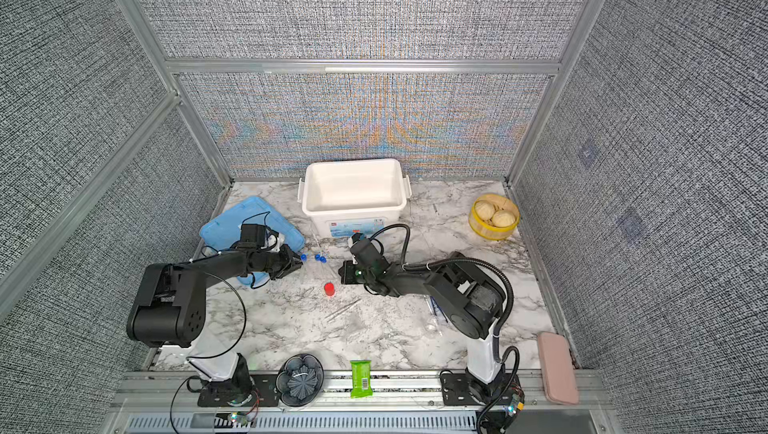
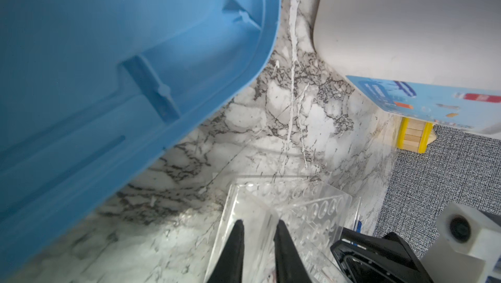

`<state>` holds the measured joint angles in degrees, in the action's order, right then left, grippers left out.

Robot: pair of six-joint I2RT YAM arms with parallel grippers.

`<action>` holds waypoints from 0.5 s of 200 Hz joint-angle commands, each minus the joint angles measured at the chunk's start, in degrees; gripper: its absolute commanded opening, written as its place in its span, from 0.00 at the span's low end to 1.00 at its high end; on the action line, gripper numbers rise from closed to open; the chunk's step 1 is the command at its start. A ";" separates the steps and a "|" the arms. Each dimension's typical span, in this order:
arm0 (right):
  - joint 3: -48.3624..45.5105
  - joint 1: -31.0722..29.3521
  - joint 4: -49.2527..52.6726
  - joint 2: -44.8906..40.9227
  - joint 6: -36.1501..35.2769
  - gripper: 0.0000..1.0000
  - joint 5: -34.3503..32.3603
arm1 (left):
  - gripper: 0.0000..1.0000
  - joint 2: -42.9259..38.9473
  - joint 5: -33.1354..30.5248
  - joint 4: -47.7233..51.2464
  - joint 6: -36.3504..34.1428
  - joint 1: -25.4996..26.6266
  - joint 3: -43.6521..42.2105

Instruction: Organize the chemistry lab equipment

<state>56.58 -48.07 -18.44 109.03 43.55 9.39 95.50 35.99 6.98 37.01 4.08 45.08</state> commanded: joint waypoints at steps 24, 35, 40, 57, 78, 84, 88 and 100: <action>-1.80 -1.48 1.82 -0.55 1.49 0.11 2.48 | 0.21 -0.78 1.72 0.31 1.08 0.44 -2.29; -1.82 -1.88 2.28 -0.92 1.30 0.11 1.90 | 0.20 -1.16 1.73 0.22 1.13 0.41 -2.69; -1.82 -2.09 2.55 -1.22 1.02 0.11 1.59 | 0.20 -1.37 1.74 0.30 1.13 0.43 -2.93; -1.79 -2.67 3.32 -1.94 0.78 0.10 0.99 | 0.20 -2.21 1.81 0.44 0.97 0.42 -3.73; -2.16 -3.23 3.32 -2.32 0.93 0.10 0.90 | 0.20 -3.17 1.80 0.67 0.82 0.41 -4.76; -2.40 -3.32 3.23 -2.42 1.05 0.11 0.84 | 0.20 -3.49 1.96 0.47 1.03 0.43 -5.08; -2.49 -3.38 3.23 -2.43 1.06 0.11 0.81 | 0.20 -3.66 2.06 0.34 1.24 0.46 -5.33; -2.92 -3.41 3.03 -2.64 1.34 0.10 0.81 | 0.20 -4.40 1.99 0.08 1.64 0.41 -5.95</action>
<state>54.30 -50.78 -17.54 106.56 45.01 6.28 91.96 36.42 4.40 37.10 4.21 40.25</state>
